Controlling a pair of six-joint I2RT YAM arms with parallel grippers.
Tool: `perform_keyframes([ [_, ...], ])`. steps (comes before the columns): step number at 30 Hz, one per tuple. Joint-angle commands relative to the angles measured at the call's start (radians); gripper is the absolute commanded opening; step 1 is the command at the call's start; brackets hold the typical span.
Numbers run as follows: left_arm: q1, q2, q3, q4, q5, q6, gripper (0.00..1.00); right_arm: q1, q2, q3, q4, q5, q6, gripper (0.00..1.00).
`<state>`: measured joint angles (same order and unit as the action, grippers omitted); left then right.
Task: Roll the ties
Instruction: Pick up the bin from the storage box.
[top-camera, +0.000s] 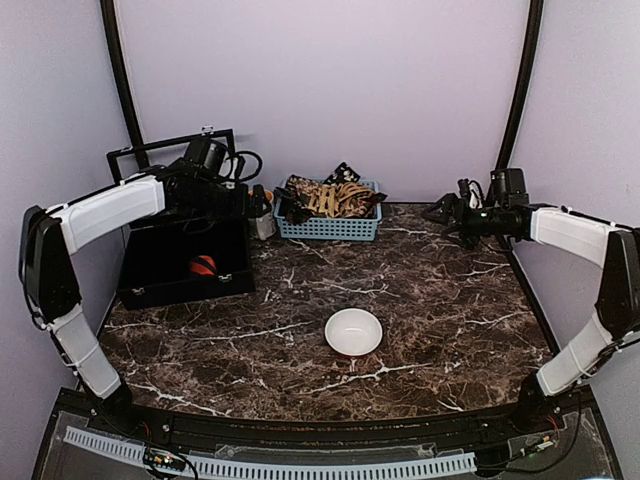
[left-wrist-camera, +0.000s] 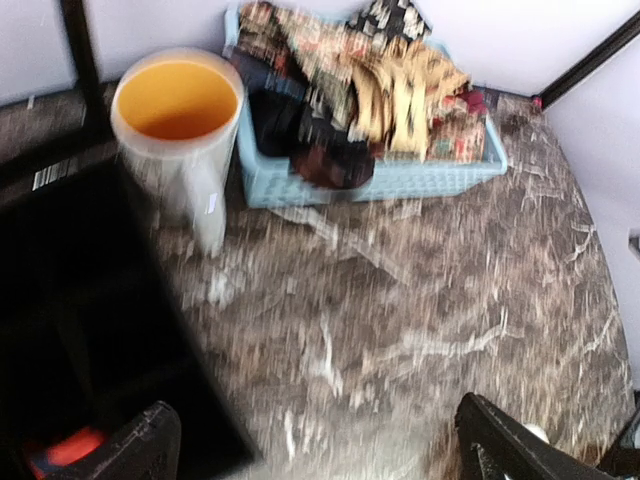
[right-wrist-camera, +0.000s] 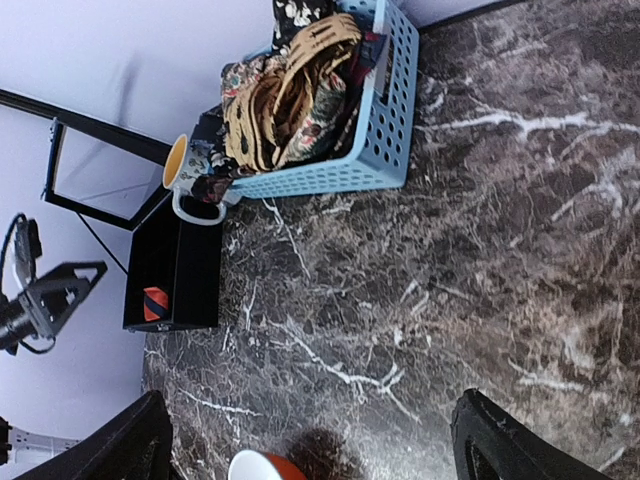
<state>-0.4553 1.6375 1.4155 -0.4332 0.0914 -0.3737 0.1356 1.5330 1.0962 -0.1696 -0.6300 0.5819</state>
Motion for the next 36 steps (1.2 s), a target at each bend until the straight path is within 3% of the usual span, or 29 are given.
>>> perform_keyframes([
  [1,-0.005,0.202,0.286,-0.014,-0.050,0.061,0.99,-0.001,-0.095,-0.058,-0.053,0.031,-0.038,0.97],
  [5,-0.007,0.432,0.610,-0.057,0.021,0.074,0.99,-0.003,-0.146,-0.083,-0.081,0.058,-0.045,0.97],
  [9,-0.007,0.565,0.751,0.047,0.117,0.040,0.98,-0.003,-0.162,-0.091,-0.084,0.059,-0.035,0.97],
  [16,-0.006,0.736,0.839,0.224,0.229,-0.119,0.89,-0.004,-0.163,-0.099,-0.077,0.063,-0.015,0.97],
  [22,-0.007,0.866,0.953,0.239,0.251,-0.180,0.84,-0.004,-0.169,-0.107,-0.087,0.065,-0.012,0.97],
  [36,-0.010,1.024,1.045,0.373,0.348,-0.323,0.68,-0.004,-0.178,-0.156,-0.051,0.076,0.025,0.97],
])
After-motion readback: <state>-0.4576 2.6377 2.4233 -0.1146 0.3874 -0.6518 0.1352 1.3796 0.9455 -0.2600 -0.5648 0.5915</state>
